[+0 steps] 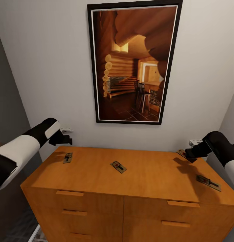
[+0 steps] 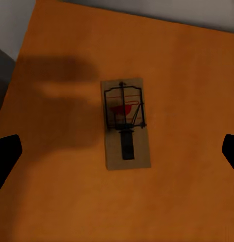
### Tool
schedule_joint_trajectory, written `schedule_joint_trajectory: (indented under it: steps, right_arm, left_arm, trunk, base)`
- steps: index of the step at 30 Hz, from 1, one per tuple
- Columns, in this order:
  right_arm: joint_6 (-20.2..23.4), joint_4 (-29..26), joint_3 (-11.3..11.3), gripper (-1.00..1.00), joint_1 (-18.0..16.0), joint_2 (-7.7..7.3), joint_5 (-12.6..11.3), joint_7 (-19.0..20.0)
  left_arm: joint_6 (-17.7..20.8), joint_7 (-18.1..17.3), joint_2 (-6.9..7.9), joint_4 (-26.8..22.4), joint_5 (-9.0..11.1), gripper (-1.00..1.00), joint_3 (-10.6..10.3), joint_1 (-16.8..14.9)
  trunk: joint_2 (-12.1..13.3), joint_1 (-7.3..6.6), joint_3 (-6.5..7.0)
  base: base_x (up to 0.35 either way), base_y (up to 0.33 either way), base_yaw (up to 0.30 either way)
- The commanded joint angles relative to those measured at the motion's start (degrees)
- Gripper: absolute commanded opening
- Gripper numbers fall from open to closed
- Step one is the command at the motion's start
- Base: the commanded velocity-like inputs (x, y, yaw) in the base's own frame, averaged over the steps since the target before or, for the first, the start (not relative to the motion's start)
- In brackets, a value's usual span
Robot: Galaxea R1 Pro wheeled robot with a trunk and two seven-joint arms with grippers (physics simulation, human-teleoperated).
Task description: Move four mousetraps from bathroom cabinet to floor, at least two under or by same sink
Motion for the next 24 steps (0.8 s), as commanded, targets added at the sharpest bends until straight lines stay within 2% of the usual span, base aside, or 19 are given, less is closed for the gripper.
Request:
schedule_joint_trajectory:
  steps: [1,6,14,24]
  right_arm:
    - [0.08,-0.07,0.23,-1.0,-0.06,-0.05,0.53,0.57]
    - [0.08,-0.04,0.23,-1.0,-0.06,-0.06,0.53,0.59]
    - [0.08,-0.02,0.23,-1.0,-0.06,0.03,0.53,0.57]
    - [0.08,-0.05,0.2,-1.0,-0.06,0.07,0.53,0.64]
  left_arm:
    - [0.14,0.4,0.02,-0.12,0.62,1.0,-0.38,-0.05]
    - [0.13,0.43,-0.37,-0.13,0.66,1.0,-0.38,-0.05]
    - [0.15,0.45,-1.01,-0.13,0.51,1.0,-0.38,-0.05]
    - [0.15,0.44,-1.4,-0.13,0.49,1.0,-0.38,-0.05]
  trunk:
    - [-0.05,0.0,-0.08]
    - [-0.05,0.0,-0.08]
    - [-0.05,0.0,-0.08]
    - [-0.05,0.0,-0.08]
  base:
    - [0.0,0.003,0.0]
    - [0.0,0.028,0.0]
    - [0.0,0.156,0.0]
    - [0.0,0.025,0.0]
